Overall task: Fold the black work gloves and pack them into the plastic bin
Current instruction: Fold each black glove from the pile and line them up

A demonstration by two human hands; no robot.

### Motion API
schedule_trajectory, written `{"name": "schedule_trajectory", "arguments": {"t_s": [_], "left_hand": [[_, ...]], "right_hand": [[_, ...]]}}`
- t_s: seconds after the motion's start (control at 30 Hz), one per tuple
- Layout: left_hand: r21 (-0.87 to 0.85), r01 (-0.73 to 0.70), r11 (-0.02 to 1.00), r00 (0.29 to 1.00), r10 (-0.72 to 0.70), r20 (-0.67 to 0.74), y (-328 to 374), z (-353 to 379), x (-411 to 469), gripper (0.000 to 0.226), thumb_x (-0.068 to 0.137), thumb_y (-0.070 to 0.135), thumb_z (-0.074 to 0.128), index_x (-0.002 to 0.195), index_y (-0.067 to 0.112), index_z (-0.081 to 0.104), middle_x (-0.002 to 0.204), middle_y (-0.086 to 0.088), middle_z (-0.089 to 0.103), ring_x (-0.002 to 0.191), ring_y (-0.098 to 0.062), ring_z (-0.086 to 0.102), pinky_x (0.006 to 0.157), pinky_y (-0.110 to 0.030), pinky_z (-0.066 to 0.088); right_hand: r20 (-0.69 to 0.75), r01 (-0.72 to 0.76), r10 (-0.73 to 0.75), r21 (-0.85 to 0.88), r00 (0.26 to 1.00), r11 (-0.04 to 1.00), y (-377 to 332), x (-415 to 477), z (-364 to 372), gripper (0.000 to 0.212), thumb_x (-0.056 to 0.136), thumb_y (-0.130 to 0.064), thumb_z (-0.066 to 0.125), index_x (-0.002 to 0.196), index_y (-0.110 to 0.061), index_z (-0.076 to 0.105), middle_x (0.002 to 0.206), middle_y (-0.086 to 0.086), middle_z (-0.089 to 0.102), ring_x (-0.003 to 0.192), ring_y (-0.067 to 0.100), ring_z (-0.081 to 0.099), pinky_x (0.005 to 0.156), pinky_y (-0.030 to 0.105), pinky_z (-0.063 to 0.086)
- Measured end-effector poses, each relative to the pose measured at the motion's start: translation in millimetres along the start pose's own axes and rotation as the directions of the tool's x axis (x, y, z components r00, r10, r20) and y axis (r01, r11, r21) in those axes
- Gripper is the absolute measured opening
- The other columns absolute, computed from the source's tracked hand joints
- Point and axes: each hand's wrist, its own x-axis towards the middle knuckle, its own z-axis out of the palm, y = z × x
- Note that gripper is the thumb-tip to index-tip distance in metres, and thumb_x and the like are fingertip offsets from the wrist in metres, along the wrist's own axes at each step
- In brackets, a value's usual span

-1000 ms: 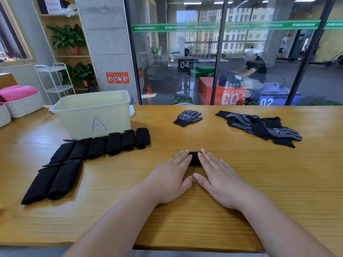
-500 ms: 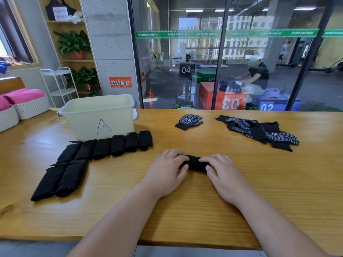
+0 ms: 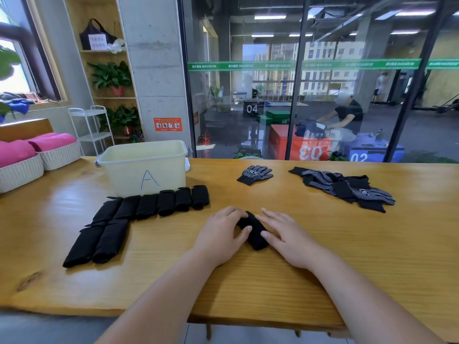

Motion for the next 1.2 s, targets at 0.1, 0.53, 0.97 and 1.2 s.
{"name": "schedule_trajectory", "arguments": {"t_s": [0.1,0.53,0.97,1.2], "left_hand": [[0.056,0.009,0.998,1.0,-0.008,-0.021,-2.3,-5.6,-8.0,0.045,0.107,0.052,0.053,0.147,0.032,0.057,0.15,0.018,0.053,0.14,-0.007,0.045,0.119,-0.028,0.034],[0.231,0.147,0.962,0.988,-0.155,0.016,-55.8,-45.3,-52.7,0.061,0.107,0.064,0.04,0.159,0.033,0.045,0.168,0.013,0.038,0.159,-0.009,0.023,0.13,-0.037,0.022],[0.278,0.297,0.914,0.955,-0.291,-0.064,-108.6,-101.0,-114.5,0.064,0.107,0.068,0.033,0.159,0.033,0.046,0.17,0.013,0.035,0.162,-0.008,0.015,0.133,-0.04,0.012],[0.293,0.421,0.859,0.906,-0.381,-0.184,-139.5,-123.7,-135.6,0.057,0.109,0.06,0.039,0.155,0.029,0.052,0.167,0.01,0.041,0.161,-0.011,0.02,0.134,-0.038,0.007]], "right_hand": [[0.069,0.013,-0.008,-0.066,0.998,0.998,-1.5,5.6,4.0,0.053,0.113,-0.053,0.032,0.164,-0.052,0.021,0.172,-0.031,0.004,0.162,0.008,-0.001,0.13,0.053,0.019],[0.069,0.041,-0.035,-0.089,0.997,0.995,-56.1,26.1,32.7,0.058,0.112,-0.056,0.03,0.167,-0.045,0.017,0.173,-0.026,0.009,0.163,0.011,0.001,0.131,0.051,0.016],[0.078,0.141,-0.136,-0.069,0.988,0.988,-138.8,58.6,82.1,0.063,0.109,-0.063,0.028,0.168,-0.042,0.017,0.175,-0.02,0.013,0.163,0.016,0.007,0.13,0.052,0.019],[0.085,0.183,-0.175,-0.09,0.981,0.979,-181.7,71.1,99.9,0.063,0.11,-0.061,0.029,0.168,-0.04,0.018,0.175,-0.018,0.014,0.164,0.017,0.008,0.131,0.048,0.017]]}}
